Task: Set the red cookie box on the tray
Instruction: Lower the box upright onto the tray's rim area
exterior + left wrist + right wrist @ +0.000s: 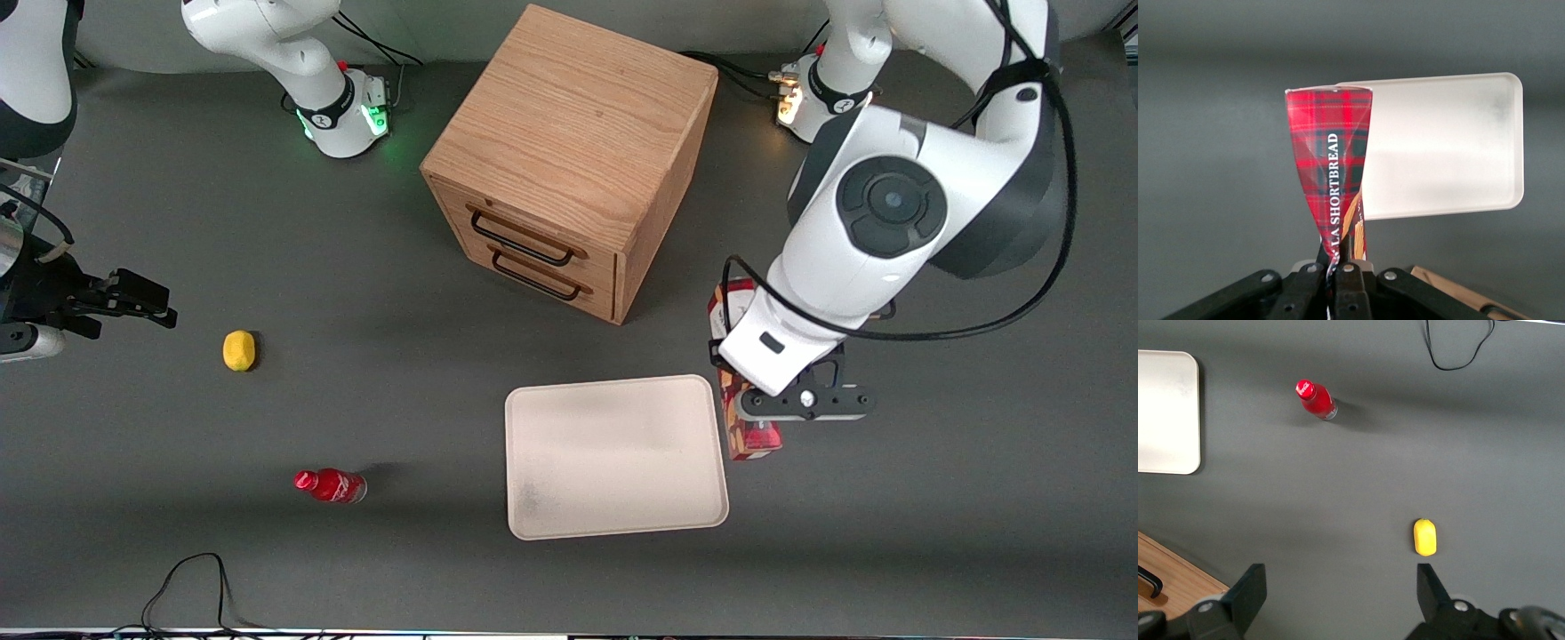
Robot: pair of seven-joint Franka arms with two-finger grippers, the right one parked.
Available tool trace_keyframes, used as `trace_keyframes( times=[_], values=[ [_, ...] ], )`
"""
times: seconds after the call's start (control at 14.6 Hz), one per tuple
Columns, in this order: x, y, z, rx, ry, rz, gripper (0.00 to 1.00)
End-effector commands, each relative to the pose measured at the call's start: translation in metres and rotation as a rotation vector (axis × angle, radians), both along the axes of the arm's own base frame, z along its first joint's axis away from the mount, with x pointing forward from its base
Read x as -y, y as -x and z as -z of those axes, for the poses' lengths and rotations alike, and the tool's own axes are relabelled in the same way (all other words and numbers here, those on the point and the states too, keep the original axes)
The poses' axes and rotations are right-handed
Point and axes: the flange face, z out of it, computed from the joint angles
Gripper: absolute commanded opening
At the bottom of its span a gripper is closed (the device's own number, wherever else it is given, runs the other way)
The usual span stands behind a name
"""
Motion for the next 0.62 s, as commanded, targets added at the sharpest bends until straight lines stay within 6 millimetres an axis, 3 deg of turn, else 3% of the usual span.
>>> trace_keyframes(
  times=[0.0,0.21,0.55],
  values=[
    [0.005,-0.024,0.04,0.018,0.019,0.008,0.0],
    [0.0,-0.039,0.076,0.025,0.024,0.003,0.0],
    [0.0,-0.051,0.155,0.033,0.028,-0.002,0.0]
  ],
)
